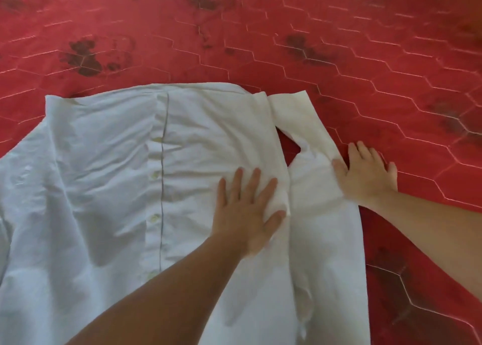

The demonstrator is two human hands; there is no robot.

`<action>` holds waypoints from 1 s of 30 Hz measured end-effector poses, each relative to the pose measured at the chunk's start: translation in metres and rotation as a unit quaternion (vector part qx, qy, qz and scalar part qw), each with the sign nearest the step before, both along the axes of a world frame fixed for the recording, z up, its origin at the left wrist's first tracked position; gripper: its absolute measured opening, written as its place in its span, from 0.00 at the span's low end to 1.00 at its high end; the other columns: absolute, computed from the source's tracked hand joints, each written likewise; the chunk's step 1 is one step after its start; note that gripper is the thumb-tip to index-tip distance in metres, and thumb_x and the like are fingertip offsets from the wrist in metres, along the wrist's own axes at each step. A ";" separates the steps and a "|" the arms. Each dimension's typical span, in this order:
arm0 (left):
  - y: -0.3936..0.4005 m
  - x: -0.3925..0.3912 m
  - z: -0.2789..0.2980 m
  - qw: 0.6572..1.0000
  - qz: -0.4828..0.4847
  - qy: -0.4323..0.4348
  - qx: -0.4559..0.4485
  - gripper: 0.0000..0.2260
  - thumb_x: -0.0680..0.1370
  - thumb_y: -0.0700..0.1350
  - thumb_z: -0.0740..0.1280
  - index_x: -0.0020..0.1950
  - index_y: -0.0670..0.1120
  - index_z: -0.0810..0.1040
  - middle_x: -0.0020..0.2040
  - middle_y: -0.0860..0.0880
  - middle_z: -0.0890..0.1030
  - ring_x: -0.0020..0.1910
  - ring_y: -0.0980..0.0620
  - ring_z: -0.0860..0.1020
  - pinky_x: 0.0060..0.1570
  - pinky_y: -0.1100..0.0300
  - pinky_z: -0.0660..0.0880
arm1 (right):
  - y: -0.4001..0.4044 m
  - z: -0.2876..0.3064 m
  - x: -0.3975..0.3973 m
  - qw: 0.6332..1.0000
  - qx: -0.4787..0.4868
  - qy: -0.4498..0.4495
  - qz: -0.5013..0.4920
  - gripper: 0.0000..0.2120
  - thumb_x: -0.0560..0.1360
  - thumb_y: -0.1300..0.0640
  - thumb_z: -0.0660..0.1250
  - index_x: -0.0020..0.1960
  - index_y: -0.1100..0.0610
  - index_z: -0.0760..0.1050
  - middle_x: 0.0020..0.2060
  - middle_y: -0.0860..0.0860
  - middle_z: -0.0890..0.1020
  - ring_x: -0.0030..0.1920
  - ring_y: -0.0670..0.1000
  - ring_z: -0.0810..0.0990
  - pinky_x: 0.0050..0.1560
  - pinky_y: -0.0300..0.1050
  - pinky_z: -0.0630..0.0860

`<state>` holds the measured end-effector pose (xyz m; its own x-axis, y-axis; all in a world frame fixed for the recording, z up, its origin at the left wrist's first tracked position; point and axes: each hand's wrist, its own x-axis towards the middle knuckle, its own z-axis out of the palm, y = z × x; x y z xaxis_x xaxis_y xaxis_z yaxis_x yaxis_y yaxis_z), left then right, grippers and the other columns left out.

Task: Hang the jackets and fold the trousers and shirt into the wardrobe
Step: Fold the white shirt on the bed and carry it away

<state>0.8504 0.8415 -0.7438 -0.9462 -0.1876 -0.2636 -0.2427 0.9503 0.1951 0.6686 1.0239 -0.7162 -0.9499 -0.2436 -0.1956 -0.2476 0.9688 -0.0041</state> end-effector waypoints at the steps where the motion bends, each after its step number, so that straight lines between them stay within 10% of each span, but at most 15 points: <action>1: -0.001 0.001 -0.001 1.000 0.003 0.001 -0.005 0.32 0.73 0.69 0.33 0.76 0.62 0.33 0.79 0.54 0.33 0.76 0.45 0.29 0.72 0.41 0.30 | 0.001 0.002 0.000 1.000 -0.021 0.014 -0.004 0.32 0.78 0.36 0.50 0.72 0.57 0.65 0.72 0.55 0.68 0.71 0.58 0.65 0.68 0.62 0.62; 3: -0.002 0.001 -0.001 1.000 0.008 -0.001 -0.002 0.33 0.71 0.70 0.32 0.76 0.63 0.33 0.78 0.54 0.33 0.76 0.46 0.29 0.72 0.42 0.30 | -0.005 0.009 0.009 0.996 -0.082 0.028 -0.020 0.27 0.73 0.31 0.56 0.51 0.54 0.75 0.48 0.52 0.81 0.50 0.55 0.78 0.53 0.54 0.73; 6: -0.001 -0.002 0.006 1.000 0.016 -0.010 0.020 0.33 0.72 0.70 0.33 0.76 0.63 0.33 0.79 0.54 0.34 0.76 0.47 0.30 0.73 0.42 0.31 | -0.009 0.005 0.028 0.989 -0.146 -0.008 0.000 0.19 0.74 0.38 0.61 0.33 0.51 0.67 0.29 0.47 0.74 0.30 0.49 0.73 0.33 0.44 0.65; 15: 0.055 0.025 0.026 0.993 0.062 0.011 0.096 0.31 0.76 0.69 0.37 0.77 0.62 0.36 0.80 0.52 0.37 0.77 0.47 0.34 0.73 0.42 0.33 | 0.076 0.022 0.015 0.977 -0.174 0.005 -0.120 0.12 0.76 0.46 0.63 0.42 0.54 0.68 0.39 0.55 0.78 0.42 0.60 0.78 0.39 0.49 0.70; 20: 0.078 0.070 0.041 0.996 -0.020 0.041 0.077 0.29 0.78 0.66 0.41 0.78 0.62 0.43 0.80 0.50 0.46 0.79 0.45 0.41 0.74 0.42 0.38 | 0.096 0.032 0.085 0.987 -0.138 0.080 0.007 0.33 0.66 0.39 0.71 0.66 0.52 0.68 0.63 0.56 0.70 0.62 0.62 0.71 0.57 0.61 0.70; 24: 0.096 0.119 0.053 0.983 -0.068 0.163 0.046 0.21 0.73 0.61 0.62 0.62 0.53 0.72 0.58 0.48 0.76 0.57 0.44 0.75 0.55 0.47 0.72 | 0.101 0.034 0.172 0.957 -0.091 0.027 0.275 0.24 0.71 0.33 0.59 0.44 0.53 0.77 0.39 0.48 0.77 0.41 0.54 0.78 0.47 0.51 0.71; 30: 0.112 0.180 0.051 0.995 -0.088 0.022 0.042 0.24 0.70 0.68 0.65 0.56 0.52 0.73 0.52 0.51 0.75 0.51 0.48 0.74 0.51 0.53 0.70 | 0.101 0.031 0.249 0.952 -0.075 -0.038 0.294 0.17 0.72 0.42 0.69 0.37 0.56 0.75 0.29 0.49 0.75 0.28 0.53 0.75 0.32 0.47 0.73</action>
